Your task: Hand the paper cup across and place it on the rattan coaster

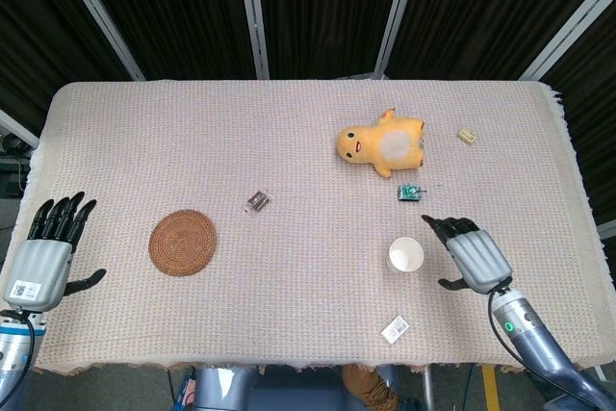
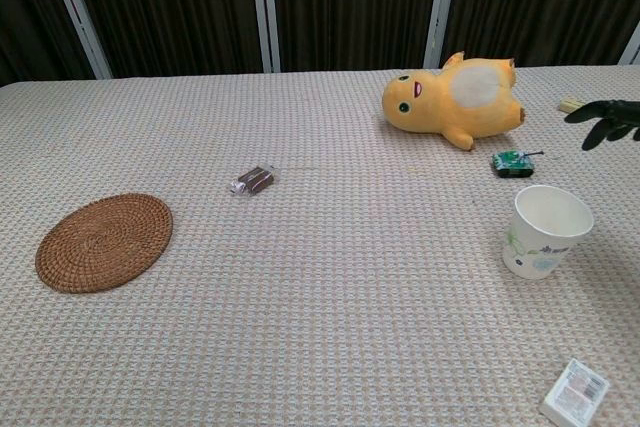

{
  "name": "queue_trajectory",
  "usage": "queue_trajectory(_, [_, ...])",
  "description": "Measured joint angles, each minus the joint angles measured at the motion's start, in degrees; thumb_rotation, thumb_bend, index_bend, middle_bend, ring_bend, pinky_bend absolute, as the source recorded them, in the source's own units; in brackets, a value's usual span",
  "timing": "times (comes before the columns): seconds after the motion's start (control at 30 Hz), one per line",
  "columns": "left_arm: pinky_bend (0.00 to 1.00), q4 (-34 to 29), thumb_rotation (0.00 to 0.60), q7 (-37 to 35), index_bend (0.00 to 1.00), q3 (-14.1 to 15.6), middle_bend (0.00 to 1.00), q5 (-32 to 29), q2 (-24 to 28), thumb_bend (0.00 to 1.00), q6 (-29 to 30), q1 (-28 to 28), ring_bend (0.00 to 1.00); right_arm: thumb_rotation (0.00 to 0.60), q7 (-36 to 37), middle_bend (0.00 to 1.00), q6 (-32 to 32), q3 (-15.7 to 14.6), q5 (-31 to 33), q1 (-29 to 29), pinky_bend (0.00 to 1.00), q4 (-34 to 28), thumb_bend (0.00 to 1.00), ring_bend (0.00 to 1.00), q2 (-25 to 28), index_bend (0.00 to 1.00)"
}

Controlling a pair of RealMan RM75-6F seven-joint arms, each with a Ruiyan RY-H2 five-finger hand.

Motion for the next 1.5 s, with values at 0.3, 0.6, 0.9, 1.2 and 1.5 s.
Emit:
queue_trajectory(0.3, [0.00,0.29,0.600,-0.23,0.00,-0.70,0.00,-2.02,0.34,0.00,-1.20,-0.20,0.00,0.600,-4.57,0.25,-1.97,0.00,3.64,2.64,0.25,4.43,0.05,0.24,-6.39,0.16])
queue_trajectory(0.6, [0.00,0.02,0.600,-0.40,0.00,-0.63,0.00,-1.97,0.56,0.00,-1.33,-0.17,0.00,0.600,-3.93,0.42,-1.24,-0.59,3.55,3.27,0.28,7.42,0.19,0.37,-9.66,0.33])
queue_trajectory(0.9, [0.00,-0.43,0.600,-1.20,0.00,-0.68,0.00,-1.85,1.01,0.00,-1.36,-0.14,0.00,0.600,-2.80,0.43,0.32,0.37,2.22,4.57,0.28,5.53,0.19,0.38,-10.30,0.33])
queue_trajectory(1.2, [0.00,-0.78,0.600,-3.41,0.00,-0.72,0.00,-1.76,2.07,0.00,-1.56,-0.06,0.00,0.600,-7.50,0.43,-2.20,5.59,7.48,9.90,0.28,-1.89,0.21,0.37,-11.42,0.33])
queue_trajectory(1.5, [0.00,-0.59,0.600,-5.63,0.00,-1.30,0.00,-3.00,3.08,0.00,-2.36,-0.23,0.00,0.600,-15.70,0.43,-6.60,8.13,17.92,16.95,0.28,-1.99,0.21,0.38,-19.20,0.33])
